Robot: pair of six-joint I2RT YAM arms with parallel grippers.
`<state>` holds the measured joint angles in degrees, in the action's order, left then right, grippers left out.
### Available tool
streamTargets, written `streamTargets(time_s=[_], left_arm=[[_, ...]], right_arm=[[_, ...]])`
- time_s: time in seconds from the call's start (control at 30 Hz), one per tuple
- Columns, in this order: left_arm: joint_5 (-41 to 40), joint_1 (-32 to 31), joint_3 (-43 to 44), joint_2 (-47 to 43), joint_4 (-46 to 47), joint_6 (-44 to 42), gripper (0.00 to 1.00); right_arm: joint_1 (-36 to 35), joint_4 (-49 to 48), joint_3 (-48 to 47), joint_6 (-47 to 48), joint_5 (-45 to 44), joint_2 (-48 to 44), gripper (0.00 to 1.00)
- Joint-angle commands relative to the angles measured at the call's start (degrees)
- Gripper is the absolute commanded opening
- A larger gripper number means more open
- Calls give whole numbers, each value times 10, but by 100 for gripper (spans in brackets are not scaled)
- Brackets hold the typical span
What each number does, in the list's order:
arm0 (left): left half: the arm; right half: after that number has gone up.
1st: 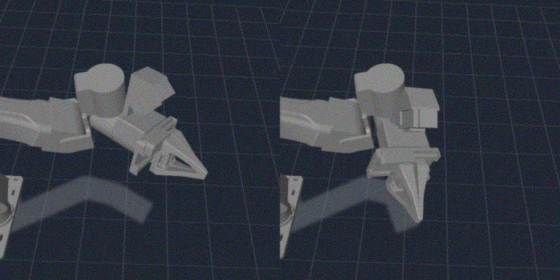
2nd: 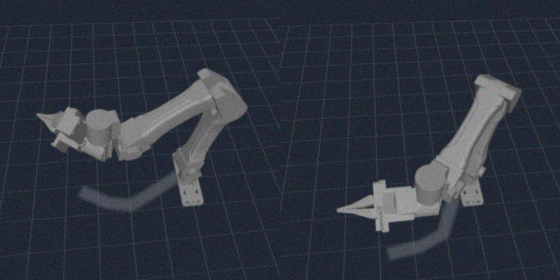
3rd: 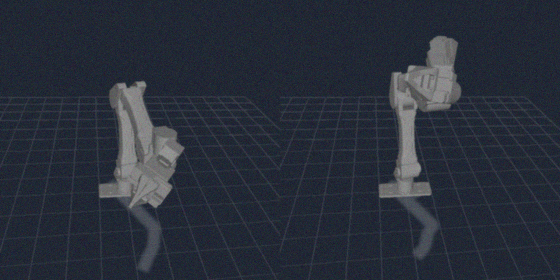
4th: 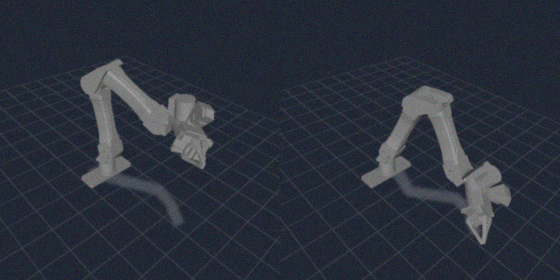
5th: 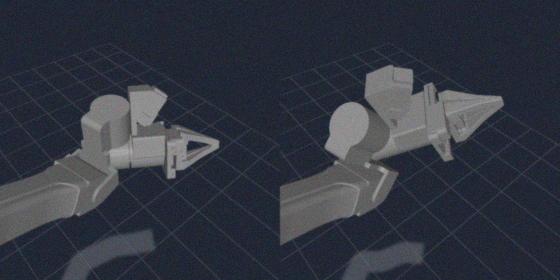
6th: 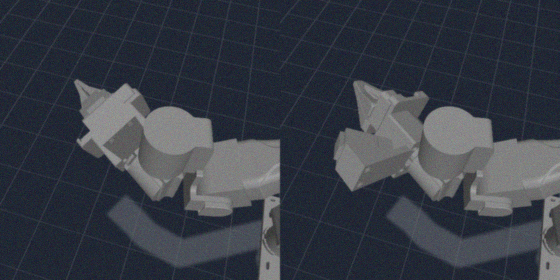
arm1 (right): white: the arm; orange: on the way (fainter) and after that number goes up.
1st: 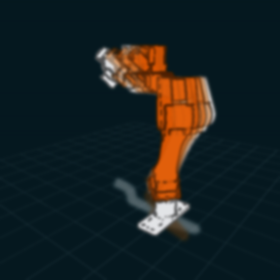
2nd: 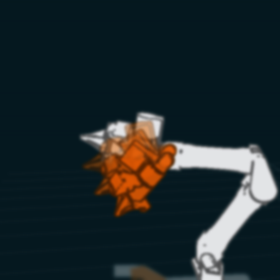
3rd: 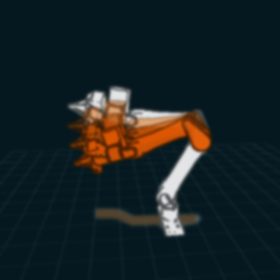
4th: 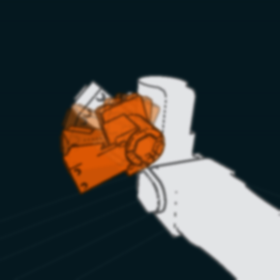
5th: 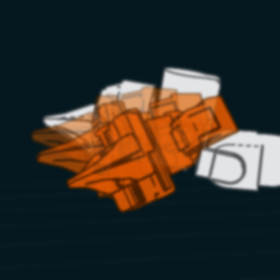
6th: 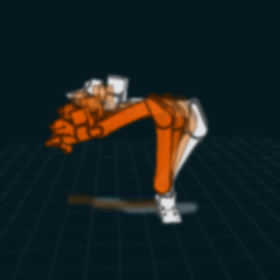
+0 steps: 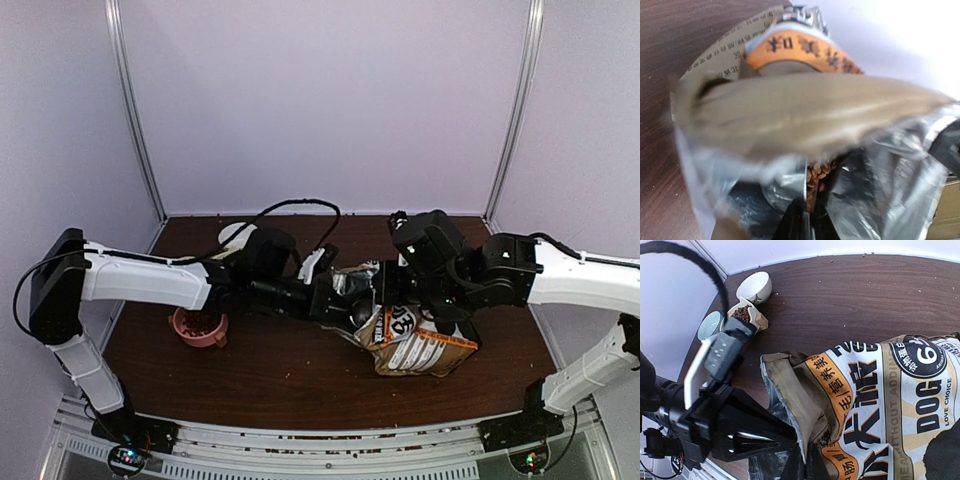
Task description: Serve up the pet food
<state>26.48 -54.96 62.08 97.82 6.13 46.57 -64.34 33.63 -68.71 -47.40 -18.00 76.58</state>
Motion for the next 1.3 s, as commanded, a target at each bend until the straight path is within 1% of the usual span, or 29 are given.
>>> streamTargets(time_s=[0.0, 0.13, 0.33, 0.4, 0.57, 0.67, 0.8, 0.9, 1.0, 1.13, 1.2, 1.27], left_arm=[[37, 25, -36, -73, 127, 62, 0], [51, 49, -86, -122, 157, 107, 0], [74, 72, -157, -176, 173, 135, 0], [81, 77, -180, -190, 195, 154, 0], [104, 83, -207, -214, 225, 175, 0], [114, 91, -229, -226, 257, 197, 0], [125, 103, -267, -236, 337, 247, 0], [135, 103, -268, -235, 369, 273, 0], [144, 103, -269, -225, 434, 310, 0], [153, 102, -263, -213, 472, 338, 0], [157, 102, -260, -212, 462, 340, 0], [149, 104, -256, -219, 425, 329, 0]], right_arm=[[12, -11, 16, -15, -20, -32, 0], [19, -14, 23, -19, -17, -40, 0], [24, -18, 26, -21, -17, -49, 0], [26, -19, 27, -22, -16, -51, 0], [30, -20, 29, -26, -17, -56, 0], [30, -19, 31, -27, -19, -62, 0], [32, -17, 32, -28, -22, -66, 0], [32, -17, 34, -29, -22, -66, 0], [32, -20, 36, -31, -19, -64, 0], [32, -20, 35, -31, -20, -64, 0], [32, -18, 34, -31, -21, -64, 0], [32, -16, 34, -31, -22, -64, 0]])
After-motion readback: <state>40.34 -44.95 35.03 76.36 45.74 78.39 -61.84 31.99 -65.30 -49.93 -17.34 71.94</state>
